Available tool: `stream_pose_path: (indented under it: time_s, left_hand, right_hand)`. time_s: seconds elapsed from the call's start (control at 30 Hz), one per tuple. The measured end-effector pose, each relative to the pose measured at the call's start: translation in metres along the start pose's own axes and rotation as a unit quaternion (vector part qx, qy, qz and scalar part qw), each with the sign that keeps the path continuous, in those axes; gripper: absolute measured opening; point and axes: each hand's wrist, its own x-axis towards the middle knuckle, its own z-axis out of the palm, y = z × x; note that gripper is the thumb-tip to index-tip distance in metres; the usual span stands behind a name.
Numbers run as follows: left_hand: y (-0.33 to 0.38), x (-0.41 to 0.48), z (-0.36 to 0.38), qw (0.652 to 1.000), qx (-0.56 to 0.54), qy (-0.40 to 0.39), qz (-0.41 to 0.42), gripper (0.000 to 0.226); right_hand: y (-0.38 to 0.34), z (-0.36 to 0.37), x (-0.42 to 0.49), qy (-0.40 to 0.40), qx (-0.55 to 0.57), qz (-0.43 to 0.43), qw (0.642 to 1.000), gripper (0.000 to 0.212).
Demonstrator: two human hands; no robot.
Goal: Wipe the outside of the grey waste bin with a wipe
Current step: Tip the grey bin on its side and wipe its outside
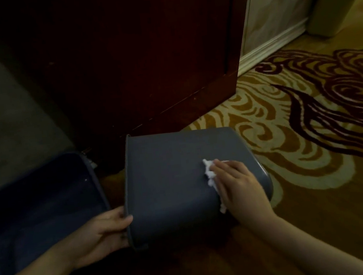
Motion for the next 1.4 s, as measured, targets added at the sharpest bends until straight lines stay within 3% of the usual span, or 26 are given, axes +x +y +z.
stream_pose_path:
  time_s: [0.27, 0.47, 0.63, 0.97, 1.07, 1.2, 1.4]
  left_hand:
    - [-0.007, -0.004, 0.006, 0.999, 0.031, -0.008, -0.04, 0.063]
    - [0.032, 0.021, 0.026, 0.981, 0.036, 0.172, 0.079, 0.04]
    - [0.051, 0.045, 0.044, 0.951, 0.057, 0.289, 0.097, 0.028]
    - [0.051, 0.052, 0.054, 0.939, 0.052, 0.332, 0.074, 0.025]
    - [0.047, 0.059, 0.057, 0.921, 0.072, 0.369, 0.104, 0.032]
    - [0.047, 0.058, 0.069, 0.905, 0.134, 0.37, 0.16, 0.023]
    - [0.071, 0.038, 0.107, 0.851, 0.306, 0.328, 0.274, 0.011]
  right_hand:
    - [0.052, -0.004, -0.006, 0.002, -0.042, 0.026, 0.999, 0.041]
    - [0.075, -0.003, 0.015, 0.04, 0.052, 0.075, 0.995, 0.035]
    - [0.08, -0.001, 0.047, 0.046, 0.117, 0.115, 0.985, 0.032]
    - [0.093, 0.007, 0.111, -0.002, 0.269, 0.21, 0.94, 0.027]
    - [0.098, 0.004, 0.117, 0.003, 0.312, 0.224, 0.923, 0.029]
    - [0.101, -0.016, 0.12, 0.049, 0.321, 0.269, 0.907, 0.029]
    - [0.067, -0.067, 0.128, 0.048, 0.363, 0.164, 0.916, 0.021]
